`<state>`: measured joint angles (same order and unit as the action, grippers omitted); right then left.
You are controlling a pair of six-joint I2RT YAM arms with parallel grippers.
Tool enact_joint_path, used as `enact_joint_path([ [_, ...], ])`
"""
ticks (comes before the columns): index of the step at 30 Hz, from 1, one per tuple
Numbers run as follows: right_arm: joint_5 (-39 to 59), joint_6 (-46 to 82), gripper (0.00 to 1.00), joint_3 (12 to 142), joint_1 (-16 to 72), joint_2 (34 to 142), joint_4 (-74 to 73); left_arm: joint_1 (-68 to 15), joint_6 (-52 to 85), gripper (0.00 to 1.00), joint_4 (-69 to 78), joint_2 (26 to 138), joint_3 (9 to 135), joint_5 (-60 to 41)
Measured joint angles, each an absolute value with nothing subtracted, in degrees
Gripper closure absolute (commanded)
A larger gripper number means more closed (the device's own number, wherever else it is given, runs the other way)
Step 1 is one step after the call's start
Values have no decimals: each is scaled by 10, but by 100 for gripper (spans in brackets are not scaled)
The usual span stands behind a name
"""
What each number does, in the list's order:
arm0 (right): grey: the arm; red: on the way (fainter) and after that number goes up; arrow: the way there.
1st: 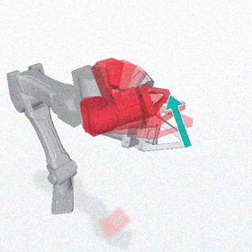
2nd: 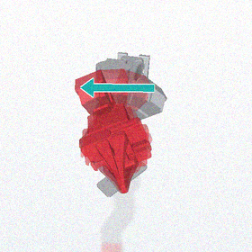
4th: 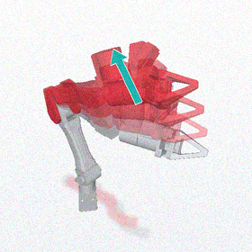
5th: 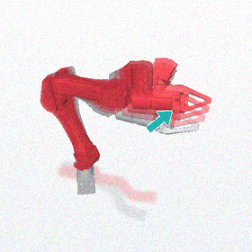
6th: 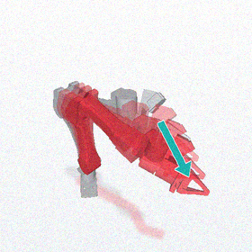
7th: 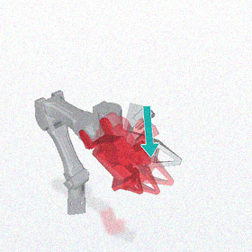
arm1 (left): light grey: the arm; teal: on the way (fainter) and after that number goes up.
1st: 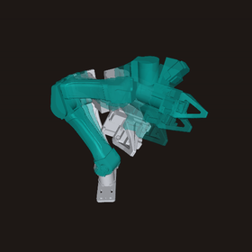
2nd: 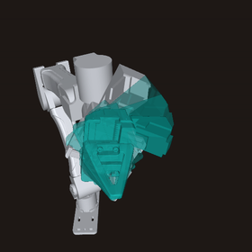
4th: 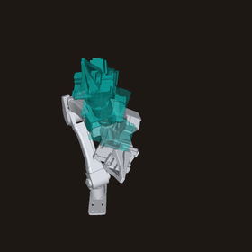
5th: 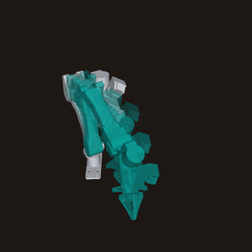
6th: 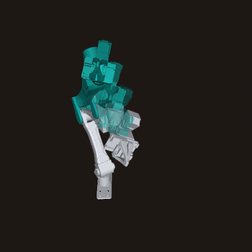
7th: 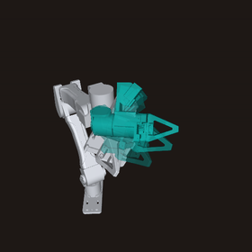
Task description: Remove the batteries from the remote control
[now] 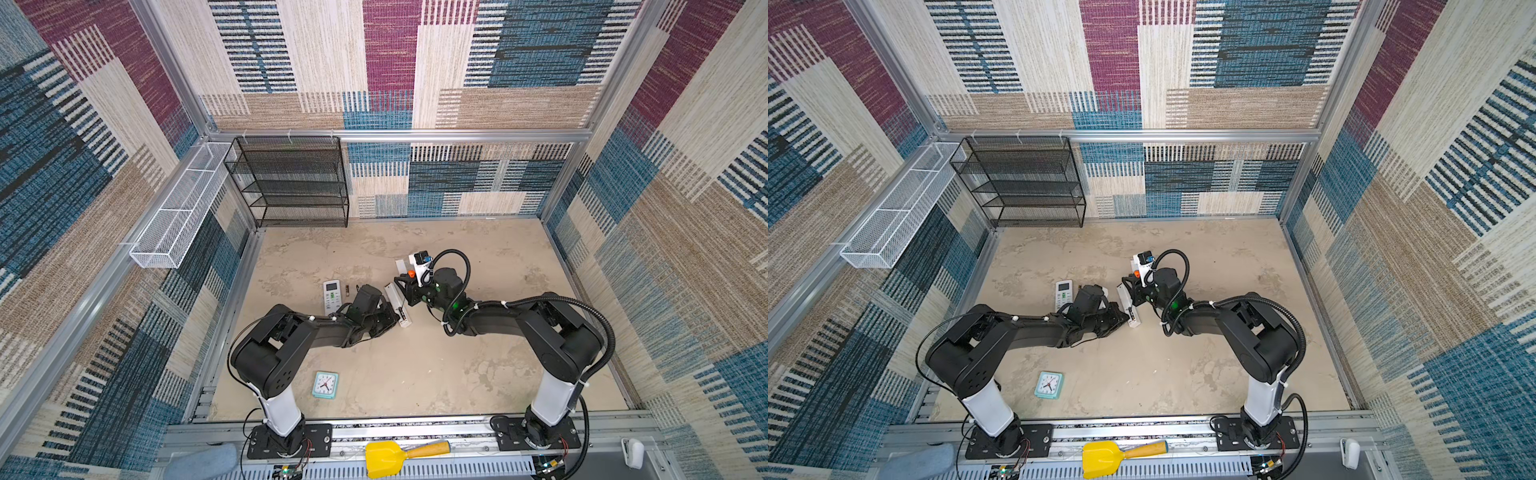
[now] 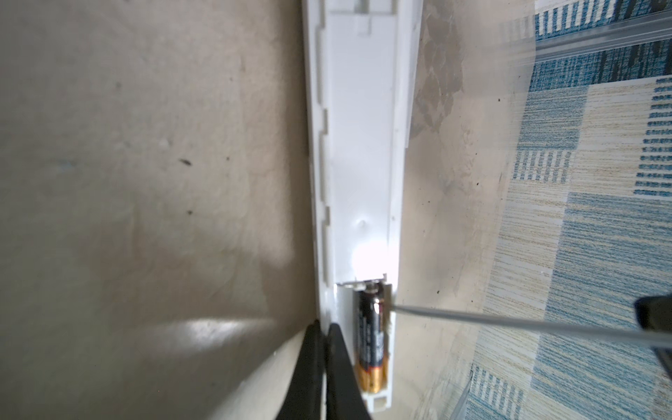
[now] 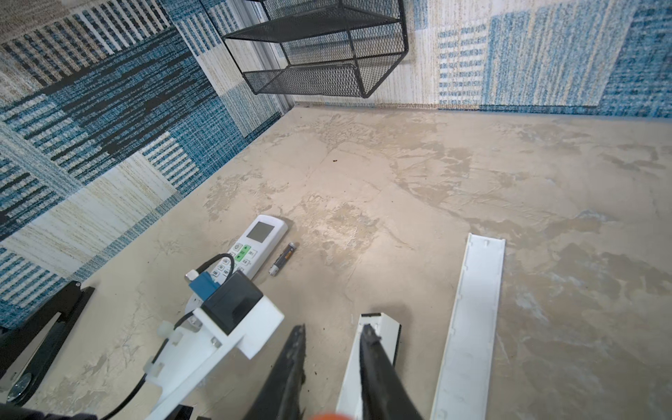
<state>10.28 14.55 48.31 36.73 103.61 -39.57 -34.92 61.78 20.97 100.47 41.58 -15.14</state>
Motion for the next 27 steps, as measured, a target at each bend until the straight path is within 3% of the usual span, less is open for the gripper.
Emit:
enact_joint_path([
  [21, -6, 72, 100, 501, 409, 1040, -361, -377, 613, 100, 36, 1001, 502, -121],
  [27, 22, 118, 100, 469, 388, 1043, -412, -380, 613, 100, 19, 1001, 508, -118],
])
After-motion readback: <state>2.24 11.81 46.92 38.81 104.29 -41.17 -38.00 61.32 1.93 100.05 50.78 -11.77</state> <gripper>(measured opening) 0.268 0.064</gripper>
